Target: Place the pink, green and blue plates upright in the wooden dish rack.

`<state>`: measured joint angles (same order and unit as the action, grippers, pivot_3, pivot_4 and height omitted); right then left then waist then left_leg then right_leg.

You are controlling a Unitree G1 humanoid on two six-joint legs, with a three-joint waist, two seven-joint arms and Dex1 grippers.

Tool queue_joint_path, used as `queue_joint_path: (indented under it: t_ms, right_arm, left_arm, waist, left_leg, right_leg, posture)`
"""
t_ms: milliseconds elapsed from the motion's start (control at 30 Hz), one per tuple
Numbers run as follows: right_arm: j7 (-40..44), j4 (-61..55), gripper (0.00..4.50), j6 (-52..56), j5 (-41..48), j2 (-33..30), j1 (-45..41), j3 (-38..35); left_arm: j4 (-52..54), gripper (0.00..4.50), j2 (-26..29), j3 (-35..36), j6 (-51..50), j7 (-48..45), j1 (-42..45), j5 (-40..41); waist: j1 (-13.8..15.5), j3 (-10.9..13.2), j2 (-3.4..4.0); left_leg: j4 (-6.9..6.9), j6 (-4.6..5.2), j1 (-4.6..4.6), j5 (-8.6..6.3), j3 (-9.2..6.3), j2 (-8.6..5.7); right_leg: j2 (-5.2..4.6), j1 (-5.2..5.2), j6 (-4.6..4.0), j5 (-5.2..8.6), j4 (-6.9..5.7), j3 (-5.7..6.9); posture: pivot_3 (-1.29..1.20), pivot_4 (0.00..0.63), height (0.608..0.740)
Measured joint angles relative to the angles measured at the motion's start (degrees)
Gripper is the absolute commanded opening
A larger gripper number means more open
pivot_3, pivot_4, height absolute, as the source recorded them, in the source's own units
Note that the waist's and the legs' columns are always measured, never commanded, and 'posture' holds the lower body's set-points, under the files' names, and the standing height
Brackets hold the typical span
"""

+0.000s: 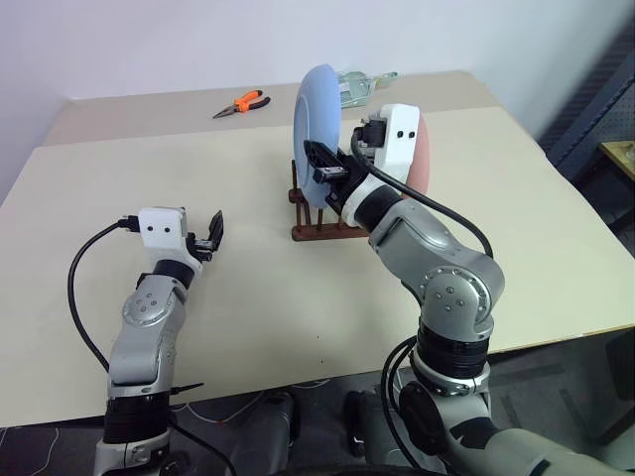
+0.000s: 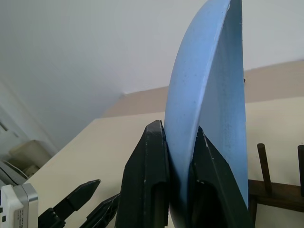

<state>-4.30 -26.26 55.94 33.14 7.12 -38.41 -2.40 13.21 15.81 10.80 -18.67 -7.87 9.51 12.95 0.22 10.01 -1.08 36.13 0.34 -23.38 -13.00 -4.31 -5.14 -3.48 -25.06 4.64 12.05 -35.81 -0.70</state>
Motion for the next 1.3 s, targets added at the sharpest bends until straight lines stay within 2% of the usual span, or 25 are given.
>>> queue_joint_path:
  t_ms: [200,300,467,600,767,833,867,900,933,1033,1133,1233,1300]
  right_arm:
    - [-1.1,4.3,0.0,1.9,1.6,0.0,-1.6,-1.5]
    - [-1.1,6.7,1.12,2.8,1.9,0.0,-3.5,-2.2]
    - [-0.3,9.1,3.61,3.0,1.3,-1.3,-5.3,-1.6]
    - [4.1,9.5,3.61,-0.9,-3.4,-8.1,-7.5,3.3]
    - [11.0,9.3,3.61,-7.1,-6.7,-13.5,-7.8,6.5]
    - [14.7,8.1,3.65,-10.4,-7.9,-16.8,-8.1,7.5]
    - [17.0,7.1,3.89,-12.2,-8.3,-19.0,-8.1,7.6]
    - [20.1,5.7,4.17,-14.1,-8.3,-22.1,-8.1,7.4]
    - [22.3,4.6,4.48,-15.3,-8.2,-24.3,-7.9,7.0]
    - [28.7,1.6,4.48,-18.0,-8.2,-31.7,-4.3,5.2]
    - [34.2,0.2,4.48,-19.3,-8.3,-39.6,3.3,3.5]
    - [40.1,-3.1,3.67,-20.2,-8.1,-47.2,13.1,0.7]
    - [42.6,-4.4,2.81,-20.6,-8.9,-51.3,18.8,0.0]
  left_arm:
    - [0.0,3.45,0.0,0.0,0.0,-0.5,0.0,0.0]
    - [-0.1,3.5,0.0,0.0,0.2,-1.2,0.0,0.0]
    - [-0.1,3.5,0.0,-0.9,0.2,-2.8,-0.7,0.1]
    - [0.0,3.5,0.0,-1.2,0.2,-4.1,-1.4,0.1]
    - [0.0,3.5,0.4,-3.5,0.2,-7.0,-2.3,0.0]
    - [0.0,4.01,1.6,-4.5,0.3,-8.6,-2.9,0.0]
    - [0.1,4.35,2.2,-4.8,0.3,-9.5,-3.3,0.0]
    - [0.3,4.5,2.8,-5.3,0.3,-10.8,-3.9,0.1]
    - [0.4,4.5,3.3,-5.6,0.3,-11.7,-4.4,0.1]
    - [1.1,4.5,4.9,-7.5,0.1,-15.2,-5.7,0.3]
    - [2.4,4.5,6.6,-10.1,-0.7,-18.7,-7.4,0.3]
    - [2.9,4.5,6.3,-11.9,-1.1,-20.3,-7.0,0.4]
    - [3.1,4.5,6.3,-12.5,-1.3,-21.4,-6.8,0.7]
  waist:
    - [0.0,0.0,0.0]
    - [-0.2,0.0,0.01]
    - [-0.5,0.0,0.02]
    - [-0.9,0.0,0.04]
    - [-1.0,0.0,0.05]
    - [-0.9,0.0,0.05]
    - [-0.9,0.0,0.05]
    - [-0.8,0.0,0.05]
    - [-0.8,0.0,0.05]
    - [-0.7,0.0,0.04]
    - [-0.7,0.1,0.09]
    - [-0.3,0.1,0.13]
    - [0.0,0.1,0.15]
  left_leg:
    - [0.0,0.0,0.0,0.0,0.0,0.0]
    - [-0.01,0.01,0.0,0.0,0.0,0.0]
    - [-0.02,0.01,-0.01,0.0,0.0,0.0]
    - [-0.04,0.01,-0.02,0.0,0.0,0.0]
    - [-0.05,0.01,-0.03,0.0,0.0,0.01]
    - [-0.04,0.01,-0.04,0.0,0.0,0.01]
    - [-0.04,0.01,-0.04,0.0,0.0,0.01]
    - [-0.04,0.02,-0.05,0.0,0.0,0.01]
    - [-0.05,0.02,-0.05,-0.01,0.0,0.02]
    - [-0.04,0.06,-0.04,-0.04,-0.08,0.06]
    - [-0.03,0.14,-0.06,-0.08,-0.08,0.06]
    - [-0.02,0.17,-0.1,-0.1,-0.08,0.07]
    - [0.0,0.18,-0.09,-0.11,-0.05,0.1]
  right_leg:
    - [0.0,0.0,0.0,0.0,0.0,0.0]
    - [0.0,-0.01,0.0,0.0,0.0,0.0]
    - [0.0,-0.01,-0.01,0.01,0.0,0.01]
    - [-0.01,-0.02,-0.02,0.02,0.01,0.03]
    - [-0.01,-0.03,-0.04,0.03,0.01,0.03]
    - [-0.01,-0.03,-0.03,0.04,0.02,0.03]
    - [-0.02,-0.03,-0.03,0.04,0.04,0.04]
    - [-0.02,0.01,-0.03,0.04,0.1,0.06]
    - [-0.03,0.04,-0.03,0.04,0.15,0.07]
    - [-0.04,0.19,-0.12,0.09,0.39,0.19]
    - [-0.07,0.28,-0.21,0.15,0.6,0.19]
    - [-0.09,0.29,-0.17,0.17,0.62,0.19]
    - [-0.08,0.29,-0.17,0.18,0.62,0.19]
  posture:
    - [0.0,0.15,0.729]
    - [0.0,0.15,0.729]
    - [0.0,0.15,0.729]
    - [0.0,0.15,0.729]
    - [0.0,0.15,0.729]
    - [0.0,0.15,0.729]
    - [0.0,0.15,0.729]
    - [0.0,0.15,0.729]
    - [0.0,0.15,0.729]
    - [0.0,0.15,0.729]
    - [0.0,0.15,0.729]
    - [0.0,0.15,0.729]
    - [0.0,0.15,0.729]
